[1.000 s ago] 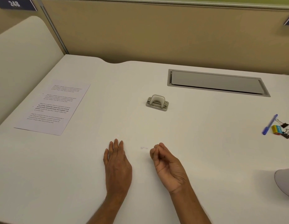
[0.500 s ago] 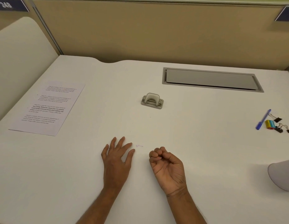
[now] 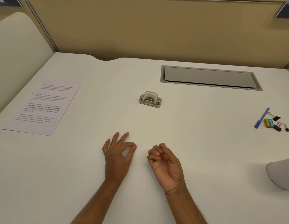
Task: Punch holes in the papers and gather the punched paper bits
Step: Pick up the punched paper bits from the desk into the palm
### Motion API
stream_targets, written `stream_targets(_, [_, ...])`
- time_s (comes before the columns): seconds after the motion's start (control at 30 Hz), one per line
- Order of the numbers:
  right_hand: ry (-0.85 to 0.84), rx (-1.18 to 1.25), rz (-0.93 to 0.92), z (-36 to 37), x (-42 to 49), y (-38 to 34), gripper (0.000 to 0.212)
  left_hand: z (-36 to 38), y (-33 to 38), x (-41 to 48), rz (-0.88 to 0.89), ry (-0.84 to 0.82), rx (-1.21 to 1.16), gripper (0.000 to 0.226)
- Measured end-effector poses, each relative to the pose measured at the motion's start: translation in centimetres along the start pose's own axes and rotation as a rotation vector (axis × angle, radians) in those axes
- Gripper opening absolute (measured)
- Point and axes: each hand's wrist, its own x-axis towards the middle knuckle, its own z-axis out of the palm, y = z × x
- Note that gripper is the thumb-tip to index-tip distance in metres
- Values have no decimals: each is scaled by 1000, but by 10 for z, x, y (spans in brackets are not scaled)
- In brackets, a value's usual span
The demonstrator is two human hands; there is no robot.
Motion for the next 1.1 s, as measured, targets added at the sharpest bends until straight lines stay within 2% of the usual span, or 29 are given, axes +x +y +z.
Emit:
stream_targets(0.13, [-44,3,-2,0,1,-1,39,1,2,1,35,-13,23,8])
stream_targets(0.33, [-36,-22,17,-6,11,-7,21,6,2,1,125,-25,83,15])
stream_targets(0.57, [-27,20,-20,-11,23,-14,38,6,2,0,173,-30,185,8])
stream_targets(0.77, [-40,13,4,-15,26,-17,47,1,23,-14,25,67,-41,9])
stream_targets(0.93, [-19,-29,24,-18,27,-17,51,22,76,-48,86,45,-155,12])
stream_targets(1.1, [-21,-58,21,-20,28,-19,53,28,89,-56,114,10,-103,17])
